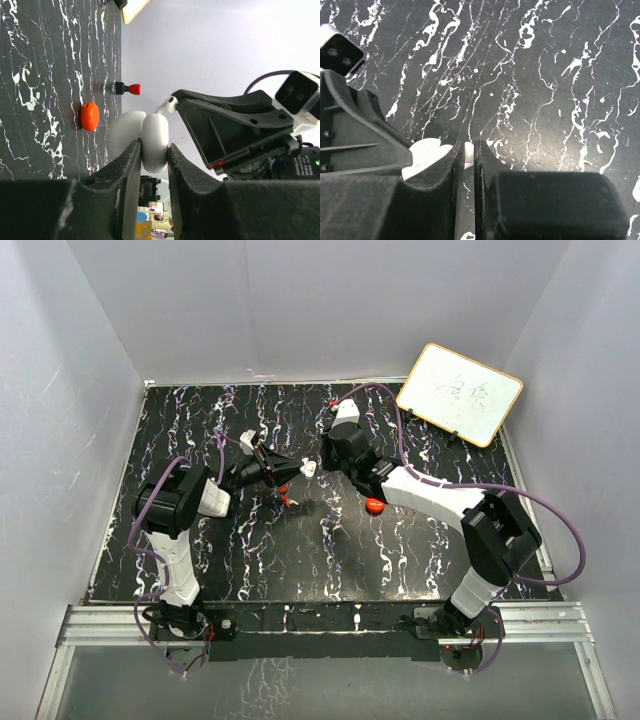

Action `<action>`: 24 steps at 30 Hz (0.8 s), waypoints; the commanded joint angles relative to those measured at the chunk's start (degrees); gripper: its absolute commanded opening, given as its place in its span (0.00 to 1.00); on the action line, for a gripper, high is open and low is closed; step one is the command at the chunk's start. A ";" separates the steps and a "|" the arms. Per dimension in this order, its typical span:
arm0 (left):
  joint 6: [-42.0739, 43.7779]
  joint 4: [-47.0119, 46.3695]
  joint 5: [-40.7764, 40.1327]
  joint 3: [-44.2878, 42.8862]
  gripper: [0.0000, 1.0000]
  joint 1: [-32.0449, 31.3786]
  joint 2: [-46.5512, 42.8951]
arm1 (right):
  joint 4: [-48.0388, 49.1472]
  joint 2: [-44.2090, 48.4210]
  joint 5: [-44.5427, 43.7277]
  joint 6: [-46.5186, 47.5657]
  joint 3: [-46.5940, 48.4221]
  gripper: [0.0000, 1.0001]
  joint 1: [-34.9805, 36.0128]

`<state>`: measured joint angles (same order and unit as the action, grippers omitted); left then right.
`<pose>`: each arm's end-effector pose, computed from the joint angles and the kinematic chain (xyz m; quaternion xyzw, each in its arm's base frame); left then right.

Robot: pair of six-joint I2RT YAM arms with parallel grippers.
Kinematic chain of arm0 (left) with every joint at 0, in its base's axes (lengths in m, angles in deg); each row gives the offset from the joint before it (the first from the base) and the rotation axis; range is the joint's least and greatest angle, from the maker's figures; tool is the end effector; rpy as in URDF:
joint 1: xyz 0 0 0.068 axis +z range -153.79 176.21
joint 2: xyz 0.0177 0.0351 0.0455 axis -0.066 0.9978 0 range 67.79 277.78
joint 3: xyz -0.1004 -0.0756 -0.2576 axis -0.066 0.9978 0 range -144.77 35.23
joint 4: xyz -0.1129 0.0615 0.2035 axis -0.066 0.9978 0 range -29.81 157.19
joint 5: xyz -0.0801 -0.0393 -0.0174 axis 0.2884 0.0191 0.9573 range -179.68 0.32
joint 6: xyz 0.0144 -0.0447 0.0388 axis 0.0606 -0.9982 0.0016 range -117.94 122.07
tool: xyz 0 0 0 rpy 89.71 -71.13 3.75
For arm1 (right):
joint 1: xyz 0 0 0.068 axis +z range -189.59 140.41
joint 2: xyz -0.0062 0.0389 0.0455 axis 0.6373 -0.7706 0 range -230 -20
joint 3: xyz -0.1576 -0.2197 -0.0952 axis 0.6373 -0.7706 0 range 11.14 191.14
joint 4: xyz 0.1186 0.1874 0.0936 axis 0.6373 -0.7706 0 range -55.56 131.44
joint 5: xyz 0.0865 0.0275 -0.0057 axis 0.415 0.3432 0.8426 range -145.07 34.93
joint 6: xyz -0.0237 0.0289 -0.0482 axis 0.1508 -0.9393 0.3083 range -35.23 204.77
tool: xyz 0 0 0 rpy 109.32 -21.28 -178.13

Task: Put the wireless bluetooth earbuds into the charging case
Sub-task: Pick up the earbud from the center of the board.

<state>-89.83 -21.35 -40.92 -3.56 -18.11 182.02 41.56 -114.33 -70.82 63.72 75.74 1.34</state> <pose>0.3322 -0.1202 0.1778 -0.1422 0.6669 -0.7074 0.1859 0.2851 0.2308 0.2744 -0.0799 0.8552 0.1550 0.4880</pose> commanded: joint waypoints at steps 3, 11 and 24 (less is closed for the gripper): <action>1.74 -2.96 -2.48 -0.47 0.00 -0.55 -1.10 | 2.34 2.82 -3.93 0.95 3.80 0.10 1.95; 1.28 -2.48 -3.21 -0.35 0.00 -0.60 -1.43 | 2.08 2.80 -7.11 2.04 4.63 0.10 3.79; 1.90 4.51 -5.42 0.28 0.00 -0.70 -5.37 | 2.43 1.03 -14.18 4.96 6.64 0.10 6.93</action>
<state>-88.91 -18.01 -45.32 -3.38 -18.55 180.95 41.61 -114.04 -80.85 66.88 79.02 7.26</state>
